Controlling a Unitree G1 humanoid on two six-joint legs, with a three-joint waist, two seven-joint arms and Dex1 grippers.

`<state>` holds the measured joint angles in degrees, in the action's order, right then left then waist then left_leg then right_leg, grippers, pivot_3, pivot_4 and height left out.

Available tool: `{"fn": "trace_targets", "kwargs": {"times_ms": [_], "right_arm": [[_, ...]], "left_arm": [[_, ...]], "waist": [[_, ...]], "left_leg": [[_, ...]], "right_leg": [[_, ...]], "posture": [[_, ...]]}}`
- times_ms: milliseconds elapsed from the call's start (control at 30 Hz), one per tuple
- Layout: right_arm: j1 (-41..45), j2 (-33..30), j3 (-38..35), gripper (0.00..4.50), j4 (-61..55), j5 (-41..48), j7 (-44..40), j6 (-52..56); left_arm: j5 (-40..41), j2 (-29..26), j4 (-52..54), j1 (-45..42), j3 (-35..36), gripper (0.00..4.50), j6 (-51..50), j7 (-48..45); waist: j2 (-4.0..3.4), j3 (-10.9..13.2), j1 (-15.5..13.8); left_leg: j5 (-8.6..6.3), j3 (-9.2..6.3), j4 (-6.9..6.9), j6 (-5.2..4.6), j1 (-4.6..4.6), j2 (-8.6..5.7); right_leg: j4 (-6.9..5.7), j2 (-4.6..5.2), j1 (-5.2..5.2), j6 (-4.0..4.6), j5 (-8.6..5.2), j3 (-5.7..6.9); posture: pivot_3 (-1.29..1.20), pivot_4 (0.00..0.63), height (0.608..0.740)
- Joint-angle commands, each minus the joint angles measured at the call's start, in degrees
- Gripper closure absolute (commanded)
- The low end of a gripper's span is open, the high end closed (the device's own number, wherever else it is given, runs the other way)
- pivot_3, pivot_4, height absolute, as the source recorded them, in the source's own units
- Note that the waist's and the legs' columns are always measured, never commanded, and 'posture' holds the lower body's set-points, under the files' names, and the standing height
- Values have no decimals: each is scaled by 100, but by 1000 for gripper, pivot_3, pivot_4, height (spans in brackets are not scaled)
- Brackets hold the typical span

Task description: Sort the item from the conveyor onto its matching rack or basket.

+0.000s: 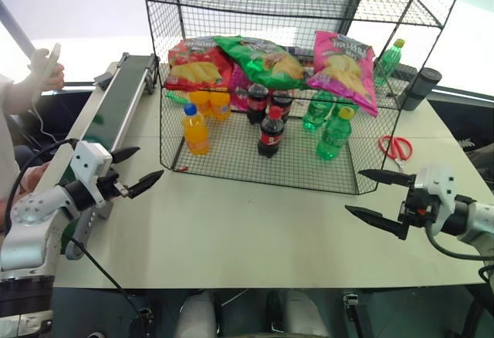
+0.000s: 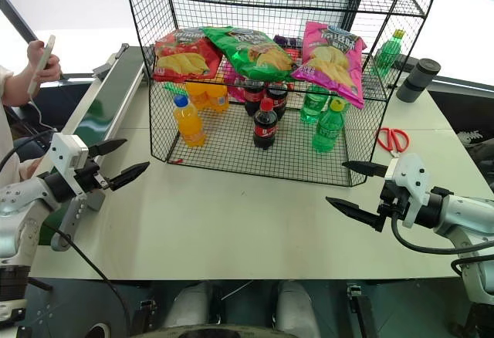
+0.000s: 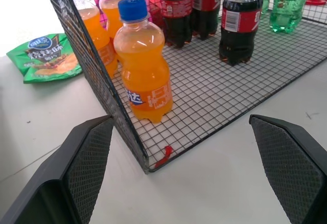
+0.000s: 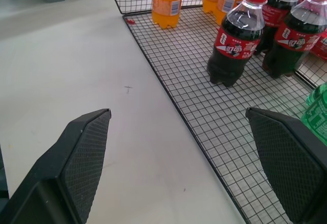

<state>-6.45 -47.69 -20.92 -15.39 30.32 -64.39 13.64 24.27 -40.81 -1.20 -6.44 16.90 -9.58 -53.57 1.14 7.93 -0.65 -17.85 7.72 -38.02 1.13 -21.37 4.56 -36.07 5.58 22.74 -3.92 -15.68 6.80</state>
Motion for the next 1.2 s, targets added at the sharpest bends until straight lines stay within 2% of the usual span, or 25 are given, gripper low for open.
{"fn": "trace_targets", "kwargs": {"times_ms": [33, 233, 767, 1200], "right_arm": [[9, 18, -58, 90, -22, 6, 11, -123], [5, 10, -47, 90, -83, 10, 40, -102], [261, -63, 231, 90, 104, -111, -54, -151], [118, -83, 184, 90, 13, -152, -134, -147]], "left_arm": [[20, -62, 61, -28, 52, 0, 118, -72], [33, -38, -79, -176, 57, 0, 207, -165], [88, -12, 21, 91, 106, 0, 275, -317], [91, -10, 82, 206, 68, 0, 273, -359]], "waist": [[0, 0, 0], [0, 0, 0], [0, 0, 5], [1, 0, 2]], "left_leg": [[0, 0, 0, 0, 0, 0], [0, 0, 0, 0, 0, -1], [1, 0, -1, 2, 1, 0], [1, 0, -1, 1, 1, 0]], "right_leg": [[0, 0, 0, 0, 0, 0], [-1, 0, 0, 0, 0, 0], [-4, -1, 0, 0, 0, 0], [-3, -1, 0, 0, 0, 0]], "posture": [[0, 150, 726], [0, 150, 726], [0, 150, 726], [0, 150, 726]]}}
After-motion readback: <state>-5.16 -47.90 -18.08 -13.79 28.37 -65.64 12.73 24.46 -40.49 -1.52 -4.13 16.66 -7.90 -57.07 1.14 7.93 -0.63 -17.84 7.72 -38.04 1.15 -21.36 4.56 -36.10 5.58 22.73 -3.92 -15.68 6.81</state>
